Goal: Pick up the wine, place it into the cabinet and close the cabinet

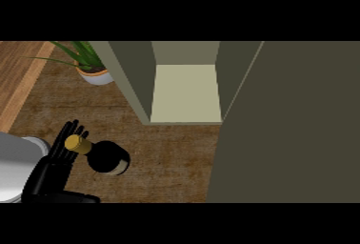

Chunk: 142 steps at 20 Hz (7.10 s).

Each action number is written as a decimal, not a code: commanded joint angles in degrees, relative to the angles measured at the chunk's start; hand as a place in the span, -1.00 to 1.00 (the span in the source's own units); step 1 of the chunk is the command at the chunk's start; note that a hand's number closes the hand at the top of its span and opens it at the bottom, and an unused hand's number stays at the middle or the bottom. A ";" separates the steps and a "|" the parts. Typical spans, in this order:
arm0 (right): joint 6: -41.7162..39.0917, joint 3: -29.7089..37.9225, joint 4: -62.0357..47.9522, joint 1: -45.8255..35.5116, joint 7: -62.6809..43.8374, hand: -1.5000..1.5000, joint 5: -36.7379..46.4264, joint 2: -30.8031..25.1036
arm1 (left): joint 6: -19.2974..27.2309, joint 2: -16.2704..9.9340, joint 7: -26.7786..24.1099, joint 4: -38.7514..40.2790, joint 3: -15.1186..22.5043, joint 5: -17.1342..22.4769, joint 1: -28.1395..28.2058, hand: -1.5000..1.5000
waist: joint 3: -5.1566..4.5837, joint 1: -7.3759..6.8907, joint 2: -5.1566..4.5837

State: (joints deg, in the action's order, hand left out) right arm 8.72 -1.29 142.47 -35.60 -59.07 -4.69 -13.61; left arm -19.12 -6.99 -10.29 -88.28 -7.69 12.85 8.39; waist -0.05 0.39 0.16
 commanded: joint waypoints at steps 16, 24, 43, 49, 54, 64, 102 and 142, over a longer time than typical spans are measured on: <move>1.02 3.43 6.88 -0.01 -6.18 -1.00 -6.07 -1.71 | -4.32 -0.32 -15.08 30.36 -3.00 -3.38 -11.10 -1.00 | 0.02 0.18 -0.03; 1.95 -0.49 7.49 0.56 -6.55 -1.00 -3.09 -1.01 | -6.99 -3.44 -24.96 45.57 -4.03 -6.77 -17.88 -1.00 | -0.04 0.43 -0.08; 1.68 2.75 5.83 1.33 -3.40 -1.00 -4.59 -1.60 | -2.43 -0.37 -40.84 46.52 3.52 -15.54 -20.15 1.00 | 0.02 0.25 0.01; 1.74 1.70 6.37 0.96 -5.35 -1.00 -5.28 -1.63 | 10.25 4.90 -36.60 44.90 0.15 -13.34 -23.40 1.00 | 0.02 0.26 0.11; -0.13 3.64 3.22 2.35 -1.59 -1.00 -5.60 -1.94 | 16.85 6.83 -37.17 38.89 4.63 -10.35 -22.36 1.00 | 0.06 -0.03 0.06; 0.98 2.80 3.43 1.71 -3.55 -1.00 -5.10 -1.51 | 17.20 6.97 -19.47 12.24 14.20 -5.84 -17.26 1.00 | 0.08 -0.51 0.28; -0.59 1.99 5.89 5.83 -1.37 -1.00 -5.09 1.14 | 49.82 6.98 -1.60 24.38 25.76 -3.02 -50.73 1.00 | 0.02 0.70 -0.10; -5.50 7.99 -1.02 3.51 3.72 -1.00 -11.32 0.29 | 46.12 6.99 -30.65 66.62 21.63 19.56 -62.26 1.00 | 0.03 1.55 -0.63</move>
State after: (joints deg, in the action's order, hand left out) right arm 4.01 5.08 138.33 -33.92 -55.16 -10.50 -13.59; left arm 28.76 0.00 -40.73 -25.16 17.01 31.17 -51.26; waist -0.06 2.47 -0.54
